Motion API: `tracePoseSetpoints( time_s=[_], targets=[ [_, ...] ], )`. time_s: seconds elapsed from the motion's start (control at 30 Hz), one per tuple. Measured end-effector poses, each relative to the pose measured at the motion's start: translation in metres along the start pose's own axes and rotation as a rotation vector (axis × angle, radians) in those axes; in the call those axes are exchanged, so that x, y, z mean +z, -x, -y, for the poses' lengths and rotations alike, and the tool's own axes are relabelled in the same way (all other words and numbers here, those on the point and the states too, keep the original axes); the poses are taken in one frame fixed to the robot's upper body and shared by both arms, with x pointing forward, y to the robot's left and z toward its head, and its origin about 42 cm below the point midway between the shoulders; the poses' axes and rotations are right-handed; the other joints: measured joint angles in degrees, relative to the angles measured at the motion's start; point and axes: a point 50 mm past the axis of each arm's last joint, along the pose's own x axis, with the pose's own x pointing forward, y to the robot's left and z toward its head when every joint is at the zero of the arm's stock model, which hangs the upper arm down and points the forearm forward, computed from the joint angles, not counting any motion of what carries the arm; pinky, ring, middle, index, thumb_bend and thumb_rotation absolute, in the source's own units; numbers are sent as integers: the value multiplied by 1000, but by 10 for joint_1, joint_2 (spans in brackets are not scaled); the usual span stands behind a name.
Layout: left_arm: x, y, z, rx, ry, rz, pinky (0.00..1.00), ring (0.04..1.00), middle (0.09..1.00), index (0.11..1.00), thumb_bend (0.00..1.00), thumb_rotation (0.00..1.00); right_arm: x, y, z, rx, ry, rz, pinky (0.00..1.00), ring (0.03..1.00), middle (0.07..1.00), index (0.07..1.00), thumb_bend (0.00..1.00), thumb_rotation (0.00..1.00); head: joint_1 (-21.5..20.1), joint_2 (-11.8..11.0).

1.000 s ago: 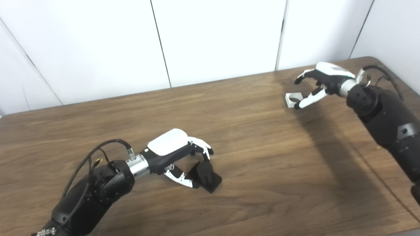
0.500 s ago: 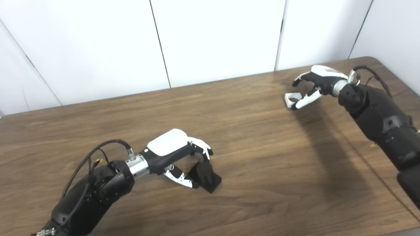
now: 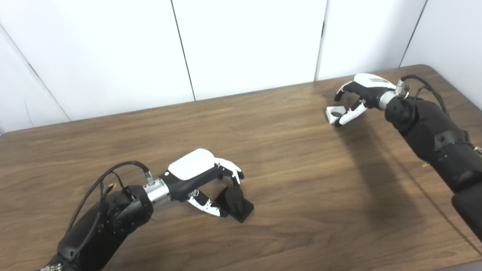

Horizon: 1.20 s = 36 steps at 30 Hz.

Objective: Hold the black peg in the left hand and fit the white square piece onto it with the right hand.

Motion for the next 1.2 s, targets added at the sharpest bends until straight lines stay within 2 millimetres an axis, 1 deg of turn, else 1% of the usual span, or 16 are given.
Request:
tracePoseSetpoints(
  time_s=[0.2, 0.47, 0.5, 0.53, 0.63, 0.8, 1.03, 1.2],
  targets=[
    [0, 1, 0, 3, 3, -3, 580, 723, 761, 495, 521, 73, 0, 0, 0, 0, -7, 8, 789, 888, 861, 655, 741, 261, 2, 7],
    [0, 1, 0, 3, 3, -2, 559, 718, 758, 495, 521, 74, 0, 1, -2, 2, -21, 13, 773, 879, 850, 618, 735, 229, 4, 8],
    [0, 1, 0, 3, 3, -2, 558, 717, 758, 495, 521, 73, 0, 1, -2, 3, -23, 14, 772, 878, 848, 545, 607, 183, 7, 10],
    [0, 1, 0, 3, 2, -2, 557, 716, 758, 495, 521, 73, 0, 1, -2, 3, -24, 14, 773, 877, 846, 520, 563, 167, 8, 11],
    [0, 1, 0, 3, 2, -2, 561, 717, 760, 495, 521, 73, 1, 1, -2, 1, -39, 31, 762, 865, 836, 494, 523, 151, 8, 11],
    [0, 1, 0, 3, 3, -2, 557, 711, 755, 495, 521, 73, 2, 1, -2, -19, -35, 41, 753, 855, 815, 486, 521, 145, 11, 12],
    [0, 1, 0, 3, 3, -1, 565, 715, 759, 495, 521, 74, 1, 2, -3, -34, -37, 45, 766, 854, 807, 485, 523, 141, 14, 15],
    [0, 1, 0, 3, 3, -1, 568, 717, 761, 495, 520, 75, 1, 3, -4, -42, -39, 49, 754, 844, 801, 485, 523, 140, 17, 16]
  ],
)
